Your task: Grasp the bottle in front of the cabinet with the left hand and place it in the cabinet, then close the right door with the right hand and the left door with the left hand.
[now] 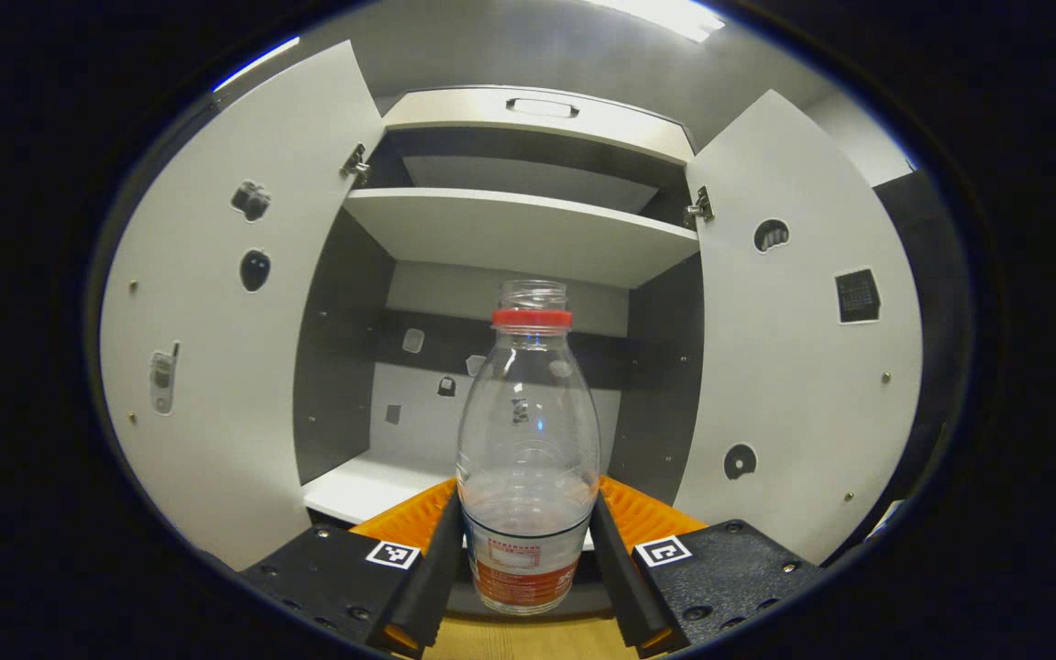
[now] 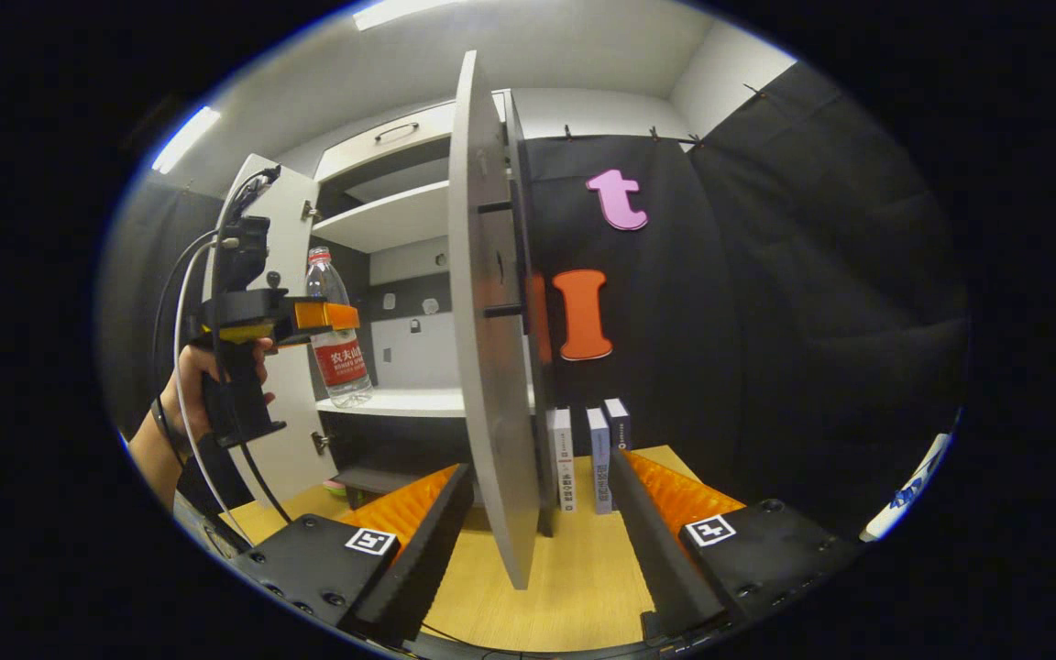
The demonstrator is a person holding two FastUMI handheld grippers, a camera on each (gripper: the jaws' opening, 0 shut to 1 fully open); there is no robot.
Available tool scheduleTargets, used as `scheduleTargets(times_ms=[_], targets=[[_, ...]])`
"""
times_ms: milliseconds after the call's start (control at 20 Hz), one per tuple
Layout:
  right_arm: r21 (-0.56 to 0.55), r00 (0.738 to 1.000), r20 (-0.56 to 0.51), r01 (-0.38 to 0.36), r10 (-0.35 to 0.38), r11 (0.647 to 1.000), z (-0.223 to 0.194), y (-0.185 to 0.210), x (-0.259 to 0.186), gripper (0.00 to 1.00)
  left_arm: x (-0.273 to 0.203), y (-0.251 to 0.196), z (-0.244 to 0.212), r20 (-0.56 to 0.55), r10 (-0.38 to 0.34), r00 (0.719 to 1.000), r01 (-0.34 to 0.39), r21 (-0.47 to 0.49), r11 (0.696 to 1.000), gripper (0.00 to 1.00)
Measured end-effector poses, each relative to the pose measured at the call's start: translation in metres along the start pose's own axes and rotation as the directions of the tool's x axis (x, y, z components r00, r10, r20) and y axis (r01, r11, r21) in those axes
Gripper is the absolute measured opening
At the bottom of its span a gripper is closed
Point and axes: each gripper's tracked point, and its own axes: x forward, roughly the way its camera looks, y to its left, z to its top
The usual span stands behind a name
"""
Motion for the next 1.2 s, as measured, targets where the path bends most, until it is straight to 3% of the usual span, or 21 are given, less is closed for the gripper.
scheduleTargets(times_ms=[250,500,550,600,750,800,850,1000,1100,1200], targets=[[0.033,0.983,0.016,0.182,-0.183,0.983,-0.002,-0.031,-0.004,0.98,0.114,0.001,-0.020,-0.059,-0.045,0.997,0.046,0.018,0.999,0.72],[0.039,0.949,0.015,0.315,-0.316,0.948,-0.006,-0.043,-0.013,0.98,0.166,0.008,-0.071,-0.173,-0.032,0.984,0.040,0.044,0.998,0.72],[0.043,0.942,0.010,0.334,-0.334,0.942,-0.009,-0.043,-0.015,0.89,0.174,0.009,-0.080,-0.187,-0.035,0.982,0.043,0.038,0.998,0.72],[0.050,0.937,0.005,0.348,-0.348,0.936,-0.011,-0.044,-0.016,0.98,0.177,0.009,-0.085,-0.194,-0.040,0.980,0.047,0.033,0.998,0.72],[0.066,0.926,-0.005,0.376,-0.377,0.924,-0.016,-0.044,-0.019,0.98,0.186,0.009,-0.090,-0.183,-0.048,0.982,0.058,0.050,0.997,0.73],[0.069,0.924,-0.009,0.381,-0.382,0.922,-0.014,-0.043,-0.020,0.89,0.186,0.009,-0.091,-0.185,-0.049,0.982,0.060,0.056,0.997,0.72],[0.071,0.923,-0.010,0.384,-0.385,0.921,-0.013,-0.041,-0.020,0.98,0.186,0.007,-0.092,-0.181,-0.054,0.982,0.065,0.059,0.996,0.72],[0.068,0.926,-0.009,0.378,-0.378,0.923,-0.011,-0.037,-0.019,0.98,0.184,0.009,-0.087,-0.155,-0.041,0.987,0.052,0.063,0.997,0.81],[0.062,0.931,-0.010,0.364,-0.364,0.929,-0.010,-0.034,-0.015,0.98,0.179,0.012,-0.075,-0.108,-0.041,0.993,0.046,0.042,0.998,0.96],[0.058,0.938,-0.009,0.345,-0.345,0.937,-0.009,-0.032,-0.014,0.98,0.166,0.015,-0.057,-0.050,-0.035,0.998,0.036,0.016,0.999,0.96]])
